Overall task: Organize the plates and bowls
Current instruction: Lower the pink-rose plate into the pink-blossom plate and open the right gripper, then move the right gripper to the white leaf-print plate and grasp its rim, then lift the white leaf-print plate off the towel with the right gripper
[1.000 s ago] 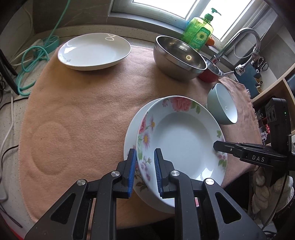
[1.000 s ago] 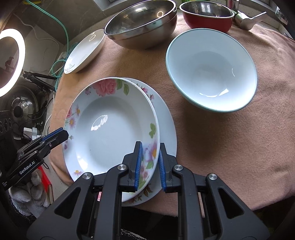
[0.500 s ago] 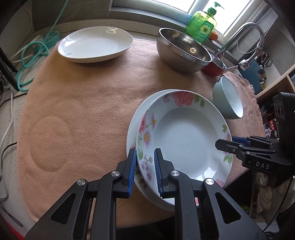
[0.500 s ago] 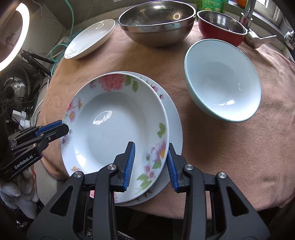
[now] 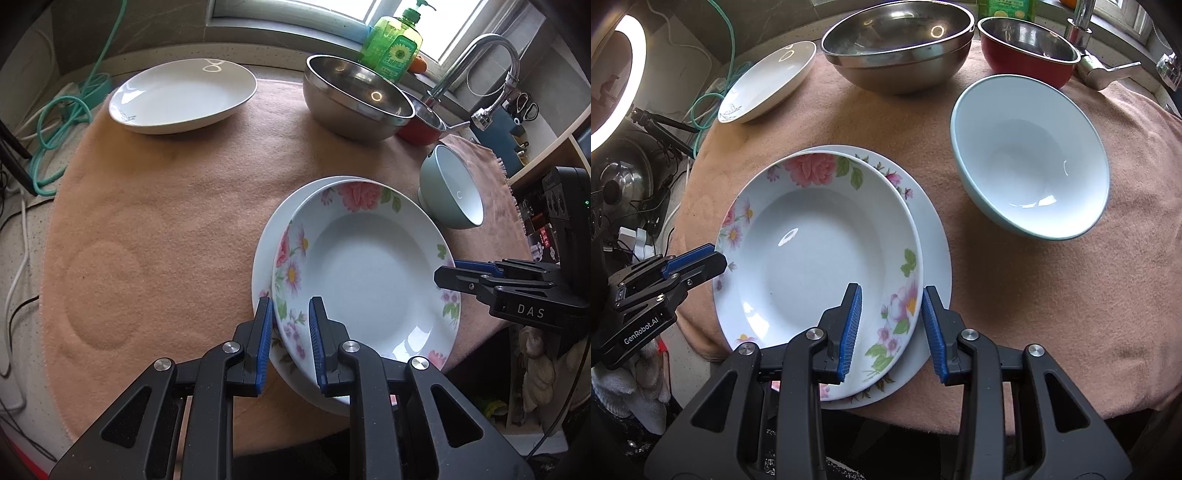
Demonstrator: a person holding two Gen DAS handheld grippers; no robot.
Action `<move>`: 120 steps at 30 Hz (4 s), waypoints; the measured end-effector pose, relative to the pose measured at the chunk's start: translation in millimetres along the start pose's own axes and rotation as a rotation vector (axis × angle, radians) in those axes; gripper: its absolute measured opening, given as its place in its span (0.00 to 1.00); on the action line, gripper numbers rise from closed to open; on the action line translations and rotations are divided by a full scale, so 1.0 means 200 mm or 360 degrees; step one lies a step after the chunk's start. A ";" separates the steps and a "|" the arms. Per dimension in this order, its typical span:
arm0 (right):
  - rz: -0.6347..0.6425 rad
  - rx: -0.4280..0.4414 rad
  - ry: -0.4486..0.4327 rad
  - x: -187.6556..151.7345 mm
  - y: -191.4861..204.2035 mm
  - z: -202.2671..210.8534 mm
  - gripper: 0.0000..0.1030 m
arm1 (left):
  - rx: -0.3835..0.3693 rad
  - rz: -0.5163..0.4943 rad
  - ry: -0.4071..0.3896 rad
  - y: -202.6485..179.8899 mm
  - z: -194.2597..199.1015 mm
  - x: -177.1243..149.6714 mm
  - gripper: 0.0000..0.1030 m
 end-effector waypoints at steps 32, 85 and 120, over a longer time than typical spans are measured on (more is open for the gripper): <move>0.0402 0.0100 -0.0297 0.15 0.15 0.37 0.62 | 0.0237 0.0346 -0.0374 0.19 0.32 0.12 0.17; -0.0192 0.0148 -0.0151 0.99 0.45 -0.49 0.24 | 0.0065 -0.0025 -0.0157 0.94 -0.39 1.14 0.18; -0.0182 0.0207 -0.0074 0.98 0.46 -0.58 0.11 | 0.0060 -0.0003 -0.0168 0.92 -0.33 1.08 0.11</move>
Point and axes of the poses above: each gripper's, at about its wrist camera, not at the fingertips, and z roughly against the way its jaws point, y to its left, x to its top, the point moved 1 cm from there along -z, roughly the way its jaws point, and after that the axes turned 9 degrees about x, right-handed, at the moved point
